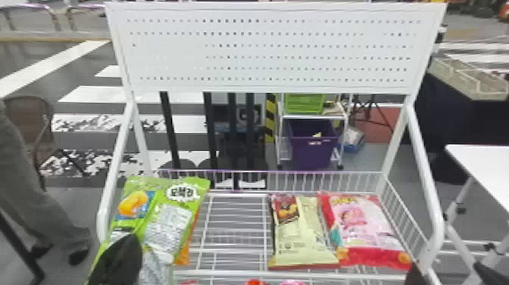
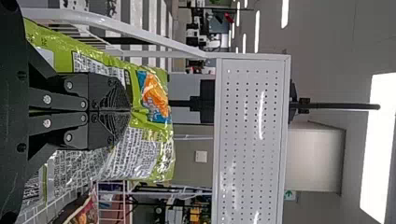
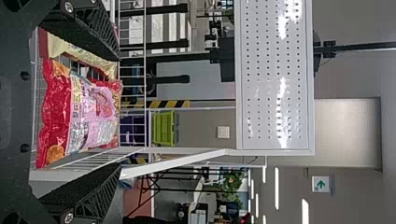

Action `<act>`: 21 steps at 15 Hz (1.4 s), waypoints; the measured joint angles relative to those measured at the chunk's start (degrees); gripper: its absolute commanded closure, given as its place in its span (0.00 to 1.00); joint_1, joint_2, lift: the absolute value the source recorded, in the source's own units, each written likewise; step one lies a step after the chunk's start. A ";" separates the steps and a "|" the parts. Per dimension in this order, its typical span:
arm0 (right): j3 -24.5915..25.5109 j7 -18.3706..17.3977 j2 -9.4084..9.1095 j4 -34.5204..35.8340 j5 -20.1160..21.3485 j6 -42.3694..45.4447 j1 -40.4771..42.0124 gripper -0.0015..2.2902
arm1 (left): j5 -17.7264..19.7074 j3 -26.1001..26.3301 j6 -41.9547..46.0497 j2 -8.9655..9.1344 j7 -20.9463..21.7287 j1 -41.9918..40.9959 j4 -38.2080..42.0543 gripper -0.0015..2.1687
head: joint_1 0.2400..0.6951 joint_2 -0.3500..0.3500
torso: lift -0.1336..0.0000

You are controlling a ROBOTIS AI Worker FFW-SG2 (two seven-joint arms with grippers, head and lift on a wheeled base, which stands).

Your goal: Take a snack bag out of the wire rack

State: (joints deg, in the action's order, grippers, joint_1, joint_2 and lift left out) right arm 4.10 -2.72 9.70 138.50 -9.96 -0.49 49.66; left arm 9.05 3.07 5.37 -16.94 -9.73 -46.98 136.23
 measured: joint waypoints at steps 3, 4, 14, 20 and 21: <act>-0.06 0.00 -0.03 0.01 0.16 0.00 0.00 0.04 | 0.00 0.00 -0.03 0.04 0.06 0.05 0.00 0.87 | 0.57 0.50 | 1.00; -0.06 0.00 -0.04 0.02 0.19 0.00 0.00 0.04 | 0.00 0.00 -0.04 0.04 0.06 0.05 0.00 0.87 | 0.57 0.50 | 1.00; -3.55 -0.15 1.03 -8.67 0.12 -0.64 -9.60 0.04 | 0.04 0.39 -0.06 -0.10 0.16 0.16 0.01 0.87 | 0.57 0.50 | 1.00; -14.09 -0.36 2.90 -25.36 -1.04 -13.21 -32.94 0.04 | 0.03 1.15 -0.07 -0.30 0.23 0.47 -0.31 0.87 | 0.57 0.50 | 1.00; -15.82 -0.31 2.96 -28.41 -1.45 -16.14 -37.05 0.04 | 0.02 1.20 -0.06 -0.33 0.23 0.48 -0.34 0.87 | 0.57 0.50 | 1.00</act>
State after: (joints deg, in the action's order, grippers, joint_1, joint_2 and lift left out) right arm -11.72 -3.03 12.66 110.10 -11.41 -16.63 12.60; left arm 9.07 4.28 5.31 -17.26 -9.49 -46.50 135.89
